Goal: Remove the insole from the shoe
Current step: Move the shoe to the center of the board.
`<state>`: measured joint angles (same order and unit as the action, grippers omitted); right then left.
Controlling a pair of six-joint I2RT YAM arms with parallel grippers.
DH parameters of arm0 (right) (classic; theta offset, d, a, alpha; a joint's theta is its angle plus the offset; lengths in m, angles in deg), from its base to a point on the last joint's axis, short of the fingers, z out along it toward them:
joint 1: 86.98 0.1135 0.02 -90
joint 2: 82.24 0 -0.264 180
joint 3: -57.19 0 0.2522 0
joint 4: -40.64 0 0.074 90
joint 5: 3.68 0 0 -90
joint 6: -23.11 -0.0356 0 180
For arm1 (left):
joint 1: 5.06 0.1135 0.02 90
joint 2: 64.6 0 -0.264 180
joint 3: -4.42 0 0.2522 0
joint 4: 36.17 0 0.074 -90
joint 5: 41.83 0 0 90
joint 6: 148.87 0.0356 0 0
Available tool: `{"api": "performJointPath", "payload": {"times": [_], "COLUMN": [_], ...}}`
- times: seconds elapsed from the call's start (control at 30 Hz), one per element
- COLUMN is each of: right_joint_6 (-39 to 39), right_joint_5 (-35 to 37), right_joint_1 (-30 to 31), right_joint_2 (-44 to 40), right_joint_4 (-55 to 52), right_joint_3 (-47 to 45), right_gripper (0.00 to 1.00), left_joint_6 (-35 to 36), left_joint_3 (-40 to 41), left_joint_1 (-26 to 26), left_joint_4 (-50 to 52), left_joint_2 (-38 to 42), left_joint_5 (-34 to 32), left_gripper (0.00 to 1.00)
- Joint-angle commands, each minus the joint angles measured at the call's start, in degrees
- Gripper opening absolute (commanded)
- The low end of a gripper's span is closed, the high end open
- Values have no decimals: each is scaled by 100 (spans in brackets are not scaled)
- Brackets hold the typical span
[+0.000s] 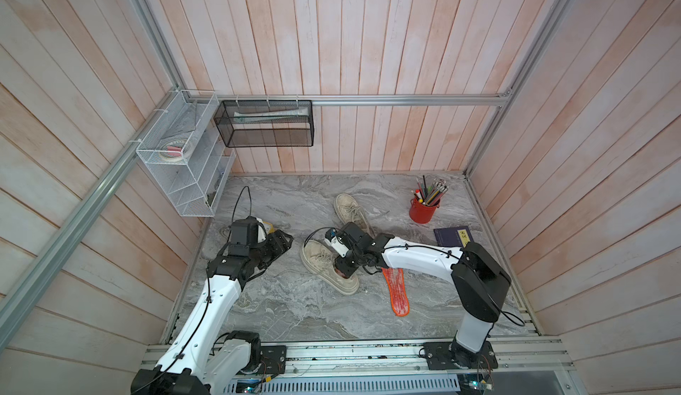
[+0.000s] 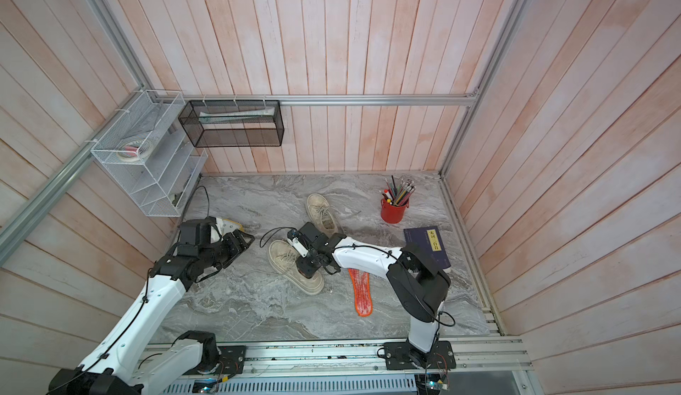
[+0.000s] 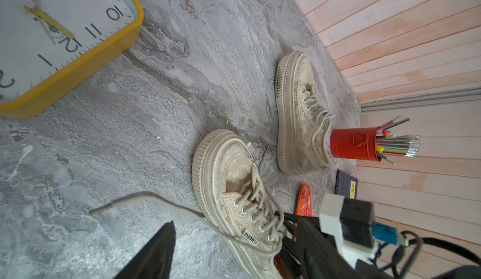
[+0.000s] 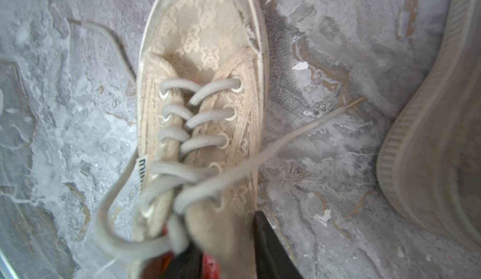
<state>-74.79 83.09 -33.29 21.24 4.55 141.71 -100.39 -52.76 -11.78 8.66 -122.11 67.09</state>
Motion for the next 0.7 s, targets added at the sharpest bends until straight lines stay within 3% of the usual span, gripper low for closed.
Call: {"api": "performJointPath", "payload": {"times": [0.0,0.07,0.2,0.4,0.53,0.67], "right_joint_6": [-727,-1610,-4543,-8255,-9547,-10118], "right_joint_5": [343,514,693,435,416,492], "right_joint_1": [9,10,-7,190,450,533], "right_joint_2": [-292,-649,-1291,-1638,-1549,-1314], "right_joint_4": [-361,-353,46,1976,2391,2372], "right_joint_3": [424,486,197,-943,-1198,-1267], "right_gripper": [41,44,45,46,49,50], "left_joint_6": [153,174,211,571,654,580], "left_joint_3": [187,225,109,-104,-196,-228], "left_joint_1": [-98,-149,-208,-246,-247,-256], "left_joint_4": [-352,-527,-767,-946,-1066,-1256], "left_joint_2": [-129,-285,-794,-1597,-1977,-2222], "left_joint_5": [180,207,280,499,536,571], "left_gripper": [77,77,80,82,82,82]}}
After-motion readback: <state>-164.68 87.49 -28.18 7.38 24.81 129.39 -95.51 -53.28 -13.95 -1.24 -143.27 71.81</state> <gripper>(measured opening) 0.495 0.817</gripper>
